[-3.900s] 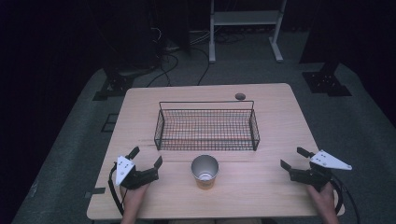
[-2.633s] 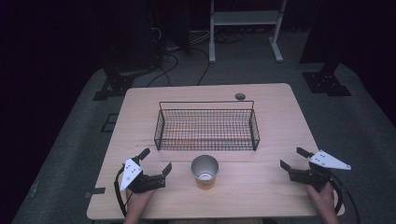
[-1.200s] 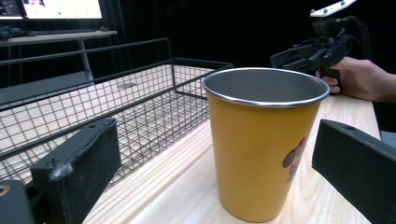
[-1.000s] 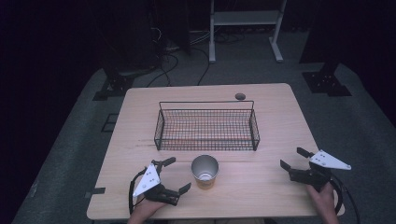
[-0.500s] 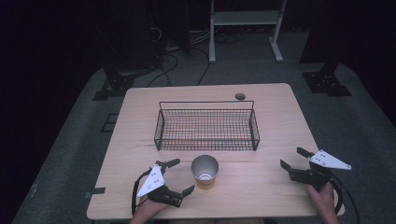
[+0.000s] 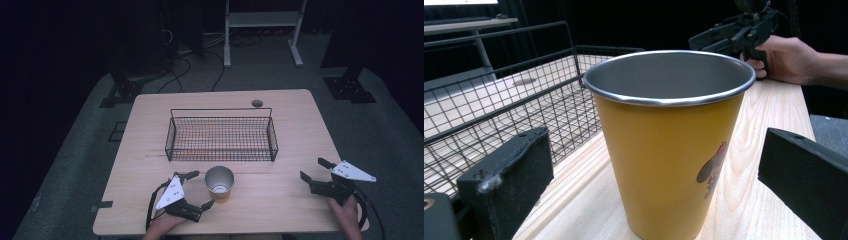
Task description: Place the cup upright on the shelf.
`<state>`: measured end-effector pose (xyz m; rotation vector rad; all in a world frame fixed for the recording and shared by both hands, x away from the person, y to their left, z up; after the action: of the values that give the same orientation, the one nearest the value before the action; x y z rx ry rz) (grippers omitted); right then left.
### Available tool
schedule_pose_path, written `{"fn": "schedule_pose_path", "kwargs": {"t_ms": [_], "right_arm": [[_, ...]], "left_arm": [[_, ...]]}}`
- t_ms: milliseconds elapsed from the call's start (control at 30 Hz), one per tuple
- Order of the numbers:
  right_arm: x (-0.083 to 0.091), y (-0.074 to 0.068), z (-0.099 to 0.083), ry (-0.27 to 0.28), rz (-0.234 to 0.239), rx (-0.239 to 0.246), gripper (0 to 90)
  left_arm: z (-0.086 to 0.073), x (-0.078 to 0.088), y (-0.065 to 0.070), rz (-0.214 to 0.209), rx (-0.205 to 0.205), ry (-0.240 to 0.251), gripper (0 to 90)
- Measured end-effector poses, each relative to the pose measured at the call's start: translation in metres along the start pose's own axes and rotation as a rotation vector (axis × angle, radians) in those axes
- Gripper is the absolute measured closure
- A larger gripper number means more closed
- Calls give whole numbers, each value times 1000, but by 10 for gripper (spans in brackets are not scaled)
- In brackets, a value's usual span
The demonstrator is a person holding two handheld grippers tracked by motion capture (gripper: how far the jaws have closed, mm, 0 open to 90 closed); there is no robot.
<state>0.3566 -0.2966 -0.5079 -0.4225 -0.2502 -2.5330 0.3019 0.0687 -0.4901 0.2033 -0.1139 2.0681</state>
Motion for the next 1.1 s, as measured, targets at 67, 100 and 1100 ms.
{"fn": "schedule_pose_path", "kwargs": {"t_ms": [67, 100, 1100], "right_arm": [[0, 0, 0, 0, 0, 3, 129], [0, 0, 0, -1, 0, 1, 129], [-1, -1, -1, -11, -4, 5, 128]], "left_arm": [[0, -2, 0, -2, -1, -3, 3], [0, -3, 1, -3, 1, -4, 3], [4, -36, 8, -22, 23, -52, 3]]}}
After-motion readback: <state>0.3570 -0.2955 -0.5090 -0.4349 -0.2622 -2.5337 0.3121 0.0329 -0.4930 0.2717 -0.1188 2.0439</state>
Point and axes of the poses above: each handheld gripper's, and its own axes: x roughly backward along the jaws, z roughly out of its top, y roughly to its right, the point moved 9 cm from there along -x, roughly forward along the jaws, and after that the axes turned 5 degrees about x, right-handed, at the moved point
